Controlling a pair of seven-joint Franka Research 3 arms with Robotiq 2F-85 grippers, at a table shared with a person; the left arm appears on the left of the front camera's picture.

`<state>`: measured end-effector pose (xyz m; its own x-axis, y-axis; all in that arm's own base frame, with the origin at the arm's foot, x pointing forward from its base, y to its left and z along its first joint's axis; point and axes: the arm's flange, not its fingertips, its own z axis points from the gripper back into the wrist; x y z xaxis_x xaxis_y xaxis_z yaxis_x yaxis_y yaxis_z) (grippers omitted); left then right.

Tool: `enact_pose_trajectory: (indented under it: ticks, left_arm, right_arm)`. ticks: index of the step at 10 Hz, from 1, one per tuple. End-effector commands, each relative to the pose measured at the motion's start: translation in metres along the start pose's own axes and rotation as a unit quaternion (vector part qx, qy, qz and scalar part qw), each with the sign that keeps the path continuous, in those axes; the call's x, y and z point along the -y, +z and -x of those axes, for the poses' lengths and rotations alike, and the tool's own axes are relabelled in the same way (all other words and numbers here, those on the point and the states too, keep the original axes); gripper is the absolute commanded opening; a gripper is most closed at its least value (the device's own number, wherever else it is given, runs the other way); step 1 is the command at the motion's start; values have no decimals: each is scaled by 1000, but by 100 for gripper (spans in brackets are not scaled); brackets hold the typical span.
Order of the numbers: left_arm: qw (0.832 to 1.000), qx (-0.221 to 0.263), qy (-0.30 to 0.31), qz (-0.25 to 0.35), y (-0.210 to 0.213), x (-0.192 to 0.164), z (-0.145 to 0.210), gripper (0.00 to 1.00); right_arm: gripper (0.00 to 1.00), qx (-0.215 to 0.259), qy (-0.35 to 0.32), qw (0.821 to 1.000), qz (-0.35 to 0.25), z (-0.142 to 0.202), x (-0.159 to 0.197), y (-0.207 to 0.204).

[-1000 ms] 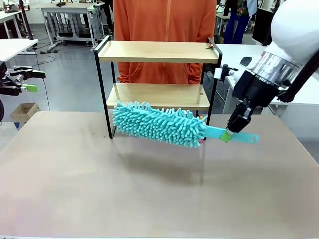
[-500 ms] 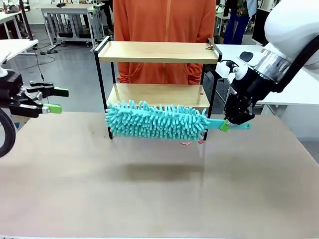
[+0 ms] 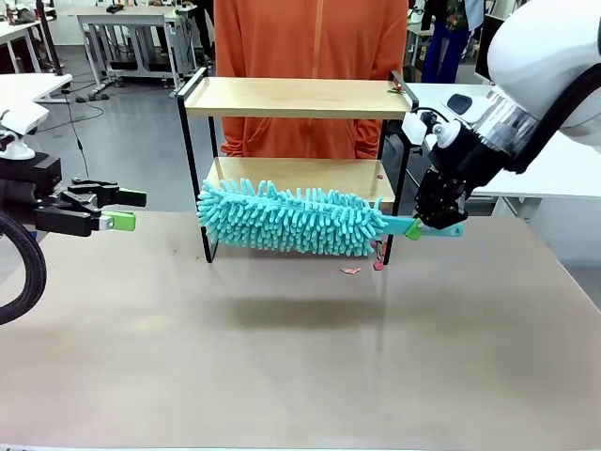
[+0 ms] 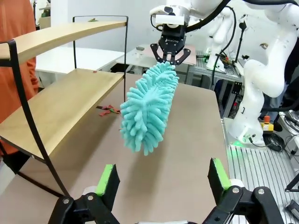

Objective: Clean the shelf.
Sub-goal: Hand the Duster back to the human.

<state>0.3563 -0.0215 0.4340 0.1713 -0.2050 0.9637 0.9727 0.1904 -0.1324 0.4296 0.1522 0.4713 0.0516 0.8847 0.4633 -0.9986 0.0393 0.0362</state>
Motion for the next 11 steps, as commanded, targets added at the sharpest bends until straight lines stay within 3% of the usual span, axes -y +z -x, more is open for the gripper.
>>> enact_pose_trajectory:
  ticks: [1,4,8,11]
  left_arm:
    - [1000,0,2,-1,0,0,0,100]
    - [998,14,-48,27,-42,-8,-1,100]
    - [996,43,-66,37,-84,-19,5,100]
    - [996,37,-70,46,-118,-26,3,100]
  right_arm:
    - [13,-3,6,1000,-1,0,-2,5]
    - [13,-3,6,1000,-1,0,-2,5]
    - [13,-3,6,1000,-1,0,-2,5]
    - [13,-3,6,1000,-1,0,-2,5]
